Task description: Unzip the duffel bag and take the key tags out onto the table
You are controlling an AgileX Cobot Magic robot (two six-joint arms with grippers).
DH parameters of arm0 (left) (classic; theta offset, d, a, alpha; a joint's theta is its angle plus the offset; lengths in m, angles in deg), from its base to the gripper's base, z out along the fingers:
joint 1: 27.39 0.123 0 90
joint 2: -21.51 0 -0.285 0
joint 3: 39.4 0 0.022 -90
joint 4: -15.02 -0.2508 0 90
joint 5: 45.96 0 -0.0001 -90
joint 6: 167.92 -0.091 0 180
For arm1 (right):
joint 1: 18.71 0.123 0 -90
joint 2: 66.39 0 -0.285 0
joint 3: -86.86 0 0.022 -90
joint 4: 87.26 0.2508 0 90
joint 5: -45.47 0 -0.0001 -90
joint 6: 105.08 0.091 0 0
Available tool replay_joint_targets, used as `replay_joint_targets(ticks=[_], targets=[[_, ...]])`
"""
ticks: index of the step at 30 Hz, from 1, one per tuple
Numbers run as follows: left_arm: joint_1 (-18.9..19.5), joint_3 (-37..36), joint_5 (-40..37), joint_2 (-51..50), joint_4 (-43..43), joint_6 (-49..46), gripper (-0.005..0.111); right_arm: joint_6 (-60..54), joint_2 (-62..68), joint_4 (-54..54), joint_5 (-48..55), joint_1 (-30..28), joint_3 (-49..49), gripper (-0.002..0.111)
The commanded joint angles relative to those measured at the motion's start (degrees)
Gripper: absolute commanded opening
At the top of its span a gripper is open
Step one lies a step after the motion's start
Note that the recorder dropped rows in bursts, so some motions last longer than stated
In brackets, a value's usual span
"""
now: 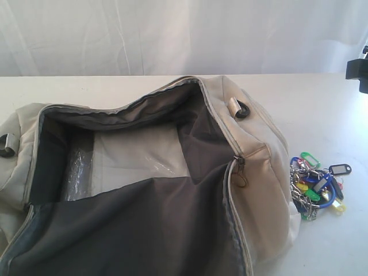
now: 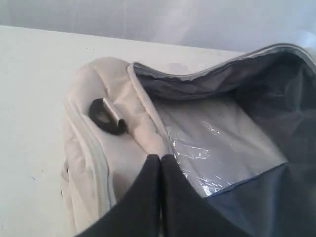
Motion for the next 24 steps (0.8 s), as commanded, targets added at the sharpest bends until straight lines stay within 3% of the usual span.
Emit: replay_joint_targets(ticks=[1, 10, 15, 18, 24], targets=[[1.3, -7.6, 2.1, 7.9, 3.7, 2.4, 0.000, 0.2, -0.4, 0.0, -0.8, 0.0, 0.1, 0.000], [1.4, -17.5, 10.0, 14.5, 3.7, 9.9, 0.000, 0.2, -0.4, 0.0, -0.8, 0.0, 0.1, 0.000], [4.4, -17.5, 7.5, 14.5, 3.7, 12.2, 0.000, 0.2, -0.4, 0.0, -1.0, 0.0, 0.1, 0.000], [5.3, -17.5, 5.8, 14.5, 1.9, 8.2, 0.000, 0.2, -0.4, 0.0, -1.0, 0.0, 0.1, 0.000], [5.3, -17.5, -2.9, 14.5, -2.5, -9.1, 0.000, 0.2, -0.4, 0.0, -1.1, 0.0, 0.1, 0.000]])
